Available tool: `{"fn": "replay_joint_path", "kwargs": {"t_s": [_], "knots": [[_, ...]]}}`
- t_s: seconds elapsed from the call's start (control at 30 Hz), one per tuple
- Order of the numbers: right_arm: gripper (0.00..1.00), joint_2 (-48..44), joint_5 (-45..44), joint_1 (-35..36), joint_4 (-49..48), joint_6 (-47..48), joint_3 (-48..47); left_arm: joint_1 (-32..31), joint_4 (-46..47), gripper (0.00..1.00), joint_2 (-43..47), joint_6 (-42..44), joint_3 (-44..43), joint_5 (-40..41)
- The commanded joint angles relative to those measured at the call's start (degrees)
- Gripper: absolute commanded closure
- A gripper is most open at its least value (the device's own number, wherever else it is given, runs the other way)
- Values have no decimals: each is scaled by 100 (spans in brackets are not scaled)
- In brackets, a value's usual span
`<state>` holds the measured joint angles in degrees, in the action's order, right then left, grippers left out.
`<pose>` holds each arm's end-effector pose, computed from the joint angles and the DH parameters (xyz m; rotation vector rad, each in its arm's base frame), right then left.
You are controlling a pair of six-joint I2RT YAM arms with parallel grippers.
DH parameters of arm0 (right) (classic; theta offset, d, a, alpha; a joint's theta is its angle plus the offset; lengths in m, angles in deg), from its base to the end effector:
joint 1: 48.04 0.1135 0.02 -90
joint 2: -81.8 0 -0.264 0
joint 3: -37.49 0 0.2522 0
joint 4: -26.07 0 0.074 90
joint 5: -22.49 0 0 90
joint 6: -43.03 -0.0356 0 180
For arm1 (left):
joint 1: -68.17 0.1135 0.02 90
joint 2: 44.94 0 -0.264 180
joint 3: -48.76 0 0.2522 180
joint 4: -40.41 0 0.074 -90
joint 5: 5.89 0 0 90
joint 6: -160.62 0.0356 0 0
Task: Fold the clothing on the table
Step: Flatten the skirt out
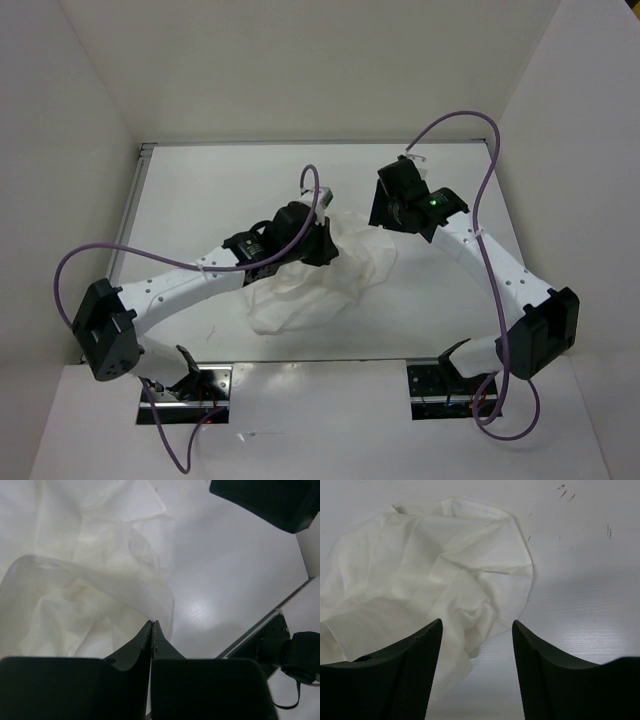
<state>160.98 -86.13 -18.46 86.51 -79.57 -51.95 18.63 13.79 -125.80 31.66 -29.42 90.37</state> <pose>0.2557 0.1321 0.3350 0.2044 2.3801 0.1112 0.2141 -0.2451 0.3088 0.1318 2.1828 -0.8074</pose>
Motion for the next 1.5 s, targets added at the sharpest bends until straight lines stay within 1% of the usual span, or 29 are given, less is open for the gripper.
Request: {"fn": "replay_joint_path", "kwargs": {"t_s": [0.0, 0.03, 0.1, 0.13, 0.17, 0.27, 0.37, 0.4, 0.47, 0.5, 0.53, 0.57, 0.6, 0.63, 0.67, 0.7, 0.73, 0.77, 0.8, 0.87, 1.0, 1.03, 1.13, 1.2, 1.27, 1.33, 1.47], "knots": [[36, -165, 51, 4, 104, -150, 9, -3, 652, 100, -340, 169, -429, -765], [36, -270, 51, 4, 105, -150, 9, -3, 653, 100, -499, 169, -579, -1054], [36, -411, 51, 4, 158, -203, 184, -3, 811, 100, -911, 249, -825, -1214], [36, -595, 259, 4, 158, -203, 255, -3, 812, 100, -1036, 249, -1018, -1215], [39, -675, 366, 4, 158, -351, 386, -3, 873, 100, -1124, 309, -1107, -1267], [52, -955, 796, 4, 158, -571, 685, -3, 873, 100, -1335, 310, -1309, -1268], [52, -1096, 693, -49, 263, -923, 957, -3, 1039, 100, -1336, 240, -1362, -1547], [48, -1176, 692, -206, 333, -1002, 959, -3, 1040, 100, -1406, 240, -1362, -1662], [48, -1246, 692, -487, 333, -1055, 1011, -3, 962, 100, -1485, 65, -1538, -1899], [46, -1334, 692, -637, 333, -1055, 1011, -3, 804, 95, -1546, 3, -1538, -2205], [45, -1335, 753, -890, 386, -881, 1011, -3, 690, 75, -1547, -50, -1625, -2313], [45, -1387, 754, -997, 386, -801, 1011, -3, 584, 65, -1451, -50, -1626, -2366], [45, -1387, 815, -1094, 386, -731, 950, -3, 366, 54, -1189, -120, -1626, -2245], [45, -1318, 815, -1217, 456, -661, 950, -3, 285, 39, -1012, -173, -1530, -2113], [45, -1317, 902, -1218, 456, -660, 950, 49, 215, 26, -811, -173, -1355, -1972], [45, -1230, 1077, -1279, 456, -660, 1028, 50, 40, 21, -443, -173, -1275, -1840], [45, -1151, 1218, -1280, 456, -660, 1081, 110, -40, 17, -265, -226, -1214, -1682], [45, -1150, 1402, -1280, 352, -660, 1212, 163, -110, 16, -116, -226, -1161, -1594], [45, -1046, 1770, -1280, 299, -730, 1266, 164, -303, 16, 164, -287, -1073, -1489], [45, -800, 2088, -1280, 246, -817, 1327, 164, -505, 16, 525, -340, -967, -1216], [45, -299, 3133, -1280, 193, -1037, 1389, 217, -621, 16, 1168, -524, -590, -706], [45, -158, 3414, -1280, 193, -1090, 1389, 217, -621, 16, 1282, -525, -502, -444], [45, -43, 3653, -1280, 193, -1143, 1389, 217, -753, 16, 1617, -525, -255, 13], [43, 10, 3803, -1280, 193, -1196, 1389, 269, -875, 16, 1757, -525, -133, 155], [43, 159, 4074, -1280, 193, -1196, 1337, 269, -876, 16, 1854, -586, -9, 278], [43, 220, 4146, -1280, 193, -1249, 1275, 269, -876, 16, 2012, -657, 105, 279], [43, 151, 4531, -1280, 640, -1179, 1126, 269, -929, 14, 2145, -789, 342, 393]]}}
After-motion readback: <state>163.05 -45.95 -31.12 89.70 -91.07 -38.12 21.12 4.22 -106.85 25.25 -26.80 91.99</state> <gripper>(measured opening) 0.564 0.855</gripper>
